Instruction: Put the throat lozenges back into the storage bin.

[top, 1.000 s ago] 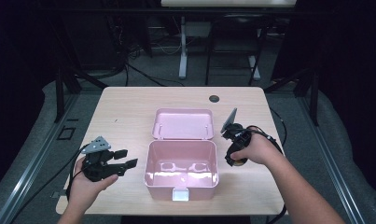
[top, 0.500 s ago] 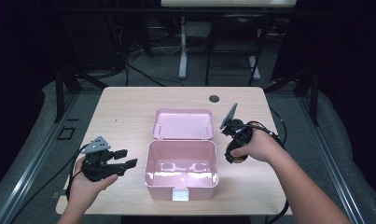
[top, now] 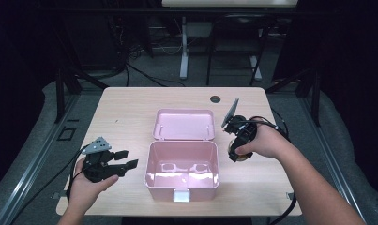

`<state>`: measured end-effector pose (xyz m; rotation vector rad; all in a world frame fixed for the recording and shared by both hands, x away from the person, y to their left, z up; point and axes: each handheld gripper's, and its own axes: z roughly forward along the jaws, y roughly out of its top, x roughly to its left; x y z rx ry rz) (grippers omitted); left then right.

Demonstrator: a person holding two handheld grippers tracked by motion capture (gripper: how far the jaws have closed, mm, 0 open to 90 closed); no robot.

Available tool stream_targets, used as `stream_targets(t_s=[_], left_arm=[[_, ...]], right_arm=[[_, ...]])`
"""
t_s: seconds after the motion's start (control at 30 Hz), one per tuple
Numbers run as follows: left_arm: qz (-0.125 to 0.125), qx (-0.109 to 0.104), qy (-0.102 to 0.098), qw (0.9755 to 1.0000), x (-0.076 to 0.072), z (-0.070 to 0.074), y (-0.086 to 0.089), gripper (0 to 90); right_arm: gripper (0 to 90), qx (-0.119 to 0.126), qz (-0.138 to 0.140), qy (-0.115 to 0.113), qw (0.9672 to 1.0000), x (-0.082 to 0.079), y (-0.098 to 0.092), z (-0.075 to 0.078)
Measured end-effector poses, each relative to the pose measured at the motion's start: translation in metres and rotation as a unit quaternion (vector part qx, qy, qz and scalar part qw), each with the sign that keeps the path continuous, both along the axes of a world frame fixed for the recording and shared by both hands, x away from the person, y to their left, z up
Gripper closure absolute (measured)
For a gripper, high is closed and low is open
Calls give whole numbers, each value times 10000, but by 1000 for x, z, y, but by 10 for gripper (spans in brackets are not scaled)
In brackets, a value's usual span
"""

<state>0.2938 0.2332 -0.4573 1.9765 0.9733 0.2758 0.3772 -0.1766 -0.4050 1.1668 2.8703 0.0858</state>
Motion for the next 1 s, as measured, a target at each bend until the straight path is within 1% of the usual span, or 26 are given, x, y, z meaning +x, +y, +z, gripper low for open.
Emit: stream_targets(t_s=[0.03, 0.1, 0.13, 0.17, 0.2, 0.23, 0.27, 0.3, 0.37, 0.43, 0.53, 0.57, 0.63, 0.67, 0.7, 0.73, 0.87, 0.93, 1.0], left_arm=[[-12, 14, -12, 10000, 0, 0, 0, 423], [12, -11, -10, 10000, 0, 0, 0, 424], [12, -11, -10, 10000, 0, 0, 0, 423], [14, -17, -11, 10000, 0, 0, -1, 423], [15, -18, -7, 10000, 0, 0, -1, 423], [-3, 6, -21, 10000, 0, 0, 0, 424], [-3, 6, -21, 10000, 0, 0, 0, 423], [-2, 1, 5, 10000, 0, 0, 0, 424], [-2, -1, 5, 10000, 0, -1, 0, 424], [9, -5, 2, 10000, 1, -1, 0, 424], [7, -1, 1, 10000, 1, -1, 0, 423], [2, 2, 0, 10000, 1, -1, 0, 423], [-7, 14, 9, 10000, 1, -1, 0, 424], [-7, 14, 9, 10000, 1, -1, 0, 423], [-8, 18, 21, 10000, 1, -2, 0, 423], [-6, 22, 21, 10000, 1, -2, 0, 424], [-4, 21, 10, 10000, 1, -1, 0, 423], [11, -3, 10, 10000, 1, -2, 0, 423], [24, -12, 6, 10000, 1, -2, 0, 423]], right_arm=[[196, 2, 36, 15, 10000, -1, 1, 1], [197, 31, 196, -4, 9998, -1, 2, 3], [197, 31, 196, -4, 9998, -1, 2, 3], [197, 11, 362, -13, 9993, -2, 3, 5], [197, 15, 406, -18, 9992, -2, 4, 5], [197, -31, 520, -25, 9986, -2, 4, 6], [197, -31, 520, -25, 9986, -2, 4, 6], [197, -50, 701, -64, 9975, -2, 6, 6], [197, -73, 869, -85, 9962, -3, 7, 7], [197, -44, 1014, -99, 9948, -4, 9, 8], [196, -76, 1262, -100, 9919, -7, 13, 9], [197, -89, 1368, -103, 9905, -7, 15, 10], [197, -99, 1490, -79, 9888, -9, 19, 10], [197, -99, 1490, -79, 9888, -9, 19, 10], [196, -93, 1619, -89, 9867, -11, 22, 10], [197, -106, 1670, -94, 9859, -11, 24, 10], [197, -113, 1813, -104, 9833, -12, 30, 11], [197, -117, 1841, -102, 9828, -13, 32, 11], [197, -122, 1932, -134, 9810, -14, 36, 10]])
